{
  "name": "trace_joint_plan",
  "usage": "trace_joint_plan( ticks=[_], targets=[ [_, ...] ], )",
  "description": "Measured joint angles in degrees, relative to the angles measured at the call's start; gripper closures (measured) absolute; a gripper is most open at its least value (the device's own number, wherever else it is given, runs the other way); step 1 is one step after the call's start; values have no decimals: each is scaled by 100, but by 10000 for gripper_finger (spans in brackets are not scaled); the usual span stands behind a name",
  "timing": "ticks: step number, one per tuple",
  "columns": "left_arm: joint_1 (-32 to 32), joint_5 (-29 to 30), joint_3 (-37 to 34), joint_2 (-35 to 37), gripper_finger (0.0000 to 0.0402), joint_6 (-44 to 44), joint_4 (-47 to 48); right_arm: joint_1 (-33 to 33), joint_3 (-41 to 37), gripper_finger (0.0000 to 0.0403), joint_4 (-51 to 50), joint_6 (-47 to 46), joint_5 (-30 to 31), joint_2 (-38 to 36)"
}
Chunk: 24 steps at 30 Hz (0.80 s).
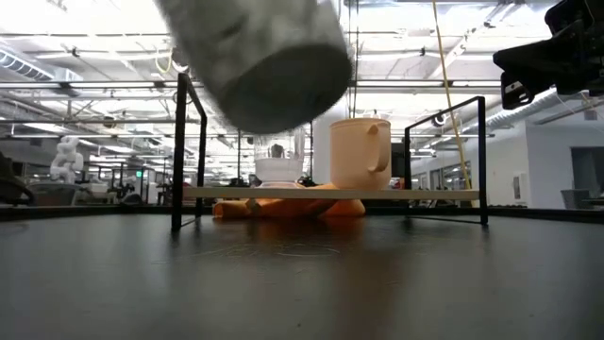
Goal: Stack small to large cups/mugs on shelf
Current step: Put the gray patterned mug on the shelf
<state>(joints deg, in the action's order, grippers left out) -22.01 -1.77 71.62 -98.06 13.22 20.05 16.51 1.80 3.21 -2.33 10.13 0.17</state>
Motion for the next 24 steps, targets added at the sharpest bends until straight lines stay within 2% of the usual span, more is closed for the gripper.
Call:
trace_joint_plan(
  ticks=[11,24],
  targets=[
    [9,583,822,-4,380,-716,299,-1,1,403,4,0,0,2],
    [420,733,874,-7,380,-784,-294,0,0,403,10,-1,0,2]
  ],
)
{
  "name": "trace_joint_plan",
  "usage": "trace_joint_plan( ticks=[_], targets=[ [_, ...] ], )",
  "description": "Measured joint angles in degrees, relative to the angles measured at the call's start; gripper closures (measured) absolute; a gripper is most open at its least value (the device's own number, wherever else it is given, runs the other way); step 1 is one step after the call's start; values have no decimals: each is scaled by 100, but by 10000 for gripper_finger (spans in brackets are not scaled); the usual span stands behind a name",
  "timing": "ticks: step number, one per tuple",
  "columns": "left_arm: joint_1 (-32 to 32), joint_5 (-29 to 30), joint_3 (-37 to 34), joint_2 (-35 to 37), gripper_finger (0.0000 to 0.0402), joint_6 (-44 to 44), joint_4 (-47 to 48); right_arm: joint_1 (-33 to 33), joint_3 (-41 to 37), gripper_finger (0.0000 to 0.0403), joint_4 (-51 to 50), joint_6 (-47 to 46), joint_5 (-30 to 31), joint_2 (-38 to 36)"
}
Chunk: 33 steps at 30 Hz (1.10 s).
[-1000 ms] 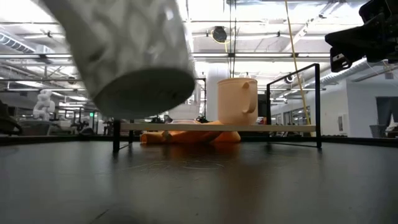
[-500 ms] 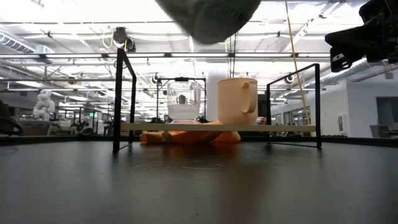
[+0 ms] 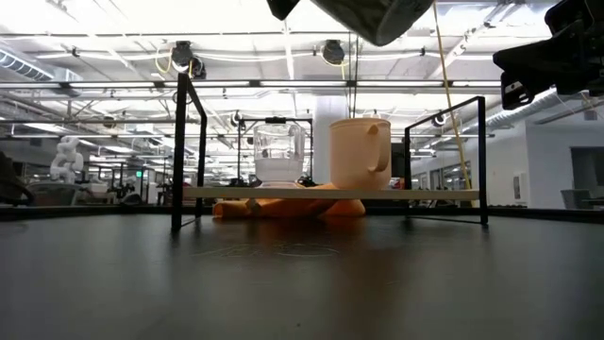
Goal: Stack small to large cups/mugs on shelf
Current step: Put the gray patterned mug on the shelf
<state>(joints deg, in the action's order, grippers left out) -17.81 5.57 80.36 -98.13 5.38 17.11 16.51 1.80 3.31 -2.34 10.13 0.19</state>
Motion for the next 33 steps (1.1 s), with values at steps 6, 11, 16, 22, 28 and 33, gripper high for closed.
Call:
trace_joint_plan(
  ticks=[6,11,16,22,28,33],
  targets=[
    [148,-75,0,0,380,-238,-155,0,0,403,0,1,0,0],
    [192,10,0,0,380,-361,-287,-1,0,403,0,0,-1,0],
    [188,8,0,-1,380,-367,-260,0,0,403,-2,-1,-2,0],
    [118,83,30,42,380,-367,-154,0,2,403,-4,1,-2,-2],
    [251,76,798,13,380,-23,1000,0,1,403,-4,1,-2,-2],
    [538,-97,1600,-280,380,3,1887,-2,0,403,-6,10,-2,0]
  ],
)
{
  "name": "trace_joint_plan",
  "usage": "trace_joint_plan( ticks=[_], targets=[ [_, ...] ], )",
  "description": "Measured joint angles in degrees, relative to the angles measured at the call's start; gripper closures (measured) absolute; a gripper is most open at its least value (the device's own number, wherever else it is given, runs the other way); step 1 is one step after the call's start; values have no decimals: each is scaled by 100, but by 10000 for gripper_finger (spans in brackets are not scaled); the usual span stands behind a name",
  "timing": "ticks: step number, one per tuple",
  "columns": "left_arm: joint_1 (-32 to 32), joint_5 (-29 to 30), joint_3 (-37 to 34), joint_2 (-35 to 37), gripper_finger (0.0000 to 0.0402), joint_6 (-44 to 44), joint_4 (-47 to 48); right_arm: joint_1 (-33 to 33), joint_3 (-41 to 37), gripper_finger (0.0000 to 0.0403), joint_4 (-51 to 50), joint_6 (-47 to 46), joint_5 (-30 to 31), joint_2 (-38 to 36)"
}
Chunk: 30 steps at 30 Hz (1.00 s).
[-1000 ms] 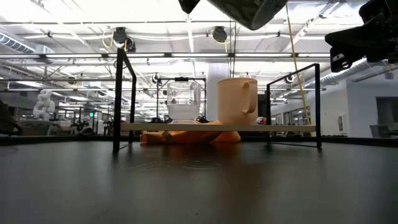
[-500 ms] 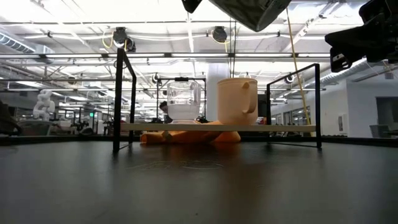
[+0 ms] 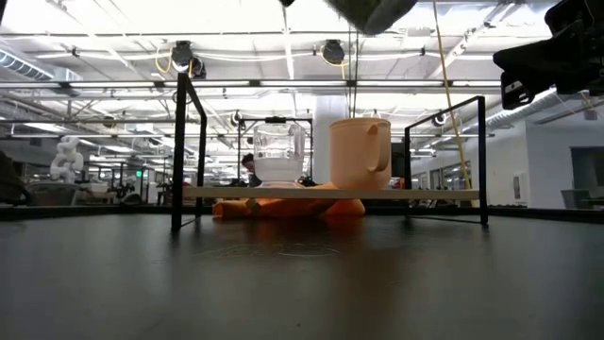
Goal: Stack small to large cups/mugs on shelf
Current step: Put the gray patterned mug on the shelf
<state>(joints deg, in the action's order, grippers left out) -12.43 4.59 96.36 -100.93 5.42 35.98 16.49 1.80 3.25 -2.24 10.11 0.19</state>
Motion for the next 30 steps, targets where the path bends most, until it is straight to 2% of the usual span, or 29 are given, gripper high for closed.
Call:
trace_joint_plan(
  ticks=[5,17,22,30],
  targets=[
    [220,-487,840,-420,380,-172,705,1,1,403,7,9,7,55],
    [436,-1232,2700,-2001,380,-642,1433,1,1,403,2,10,15,134],
    [557,-1479,3101,-2414,380,-673,1460,0,2,403,-4,11,17,136],
    [674,-1665,3178,-2651,380,-641,1498,2,0,403,-50,12,17,139]
  ],
)
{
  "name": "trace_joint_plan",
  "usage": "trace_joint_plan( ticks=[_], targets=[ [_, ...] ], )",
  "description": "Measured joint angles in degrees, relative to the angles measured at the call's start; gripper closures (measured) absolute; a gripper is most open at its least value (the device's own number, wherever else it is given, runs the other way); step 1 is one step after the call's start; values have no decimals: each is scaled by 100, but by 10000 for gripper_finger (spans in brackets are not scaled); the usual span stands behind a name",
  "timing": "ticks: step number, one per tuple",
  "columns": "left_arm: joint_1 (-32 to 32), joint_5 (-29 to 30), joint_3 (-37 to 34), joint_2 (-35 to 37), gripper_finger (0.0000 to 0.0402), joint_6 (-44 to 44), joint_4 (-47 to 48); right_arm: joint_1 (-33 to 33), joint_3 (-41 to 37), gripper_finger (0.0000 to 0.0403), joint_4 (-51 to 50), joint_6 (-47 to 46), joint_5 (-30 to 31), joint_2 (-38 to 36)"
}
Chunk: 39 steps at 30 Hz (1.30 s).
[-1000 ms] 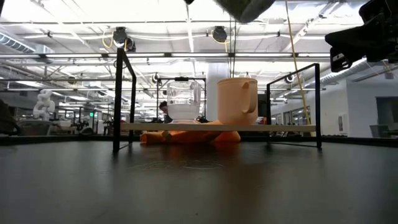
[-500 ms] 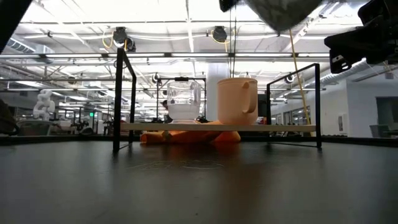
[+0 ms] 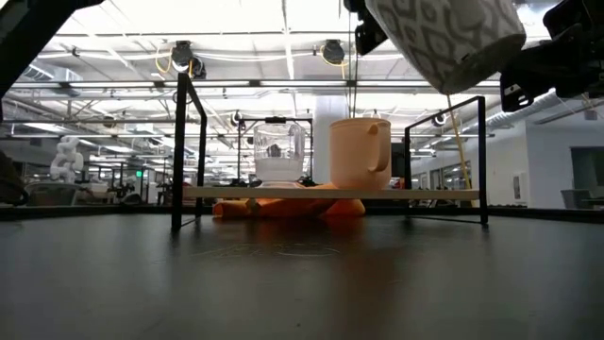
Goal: Stack small to large cups/mugs on shelf
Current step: Put the gray patterned mug on the shelf
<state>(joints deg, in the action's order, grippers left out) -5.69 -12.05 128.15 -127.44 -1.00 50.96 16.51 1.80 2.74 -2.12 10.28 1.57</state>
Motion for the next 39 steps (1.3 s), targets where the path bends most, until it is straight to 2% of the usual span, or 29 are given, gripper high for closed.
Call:
trace_joint_plan(
  ticks=[6,11,18,39],
  targets=[
    [-58,-1,0,-2,380,19,144,0,0,403,-9,1,2,1],
    [-136,169,-281,5,380,68,158,-1,1,403,-11,1,2,-1],
    [-248,759,-741,0,380,262,307,0,2,403,-24,-1,2,0],
    [-358,795,-895,-352,381,56,537,-2,1,403,-79,-21,11,93]
  ],
)
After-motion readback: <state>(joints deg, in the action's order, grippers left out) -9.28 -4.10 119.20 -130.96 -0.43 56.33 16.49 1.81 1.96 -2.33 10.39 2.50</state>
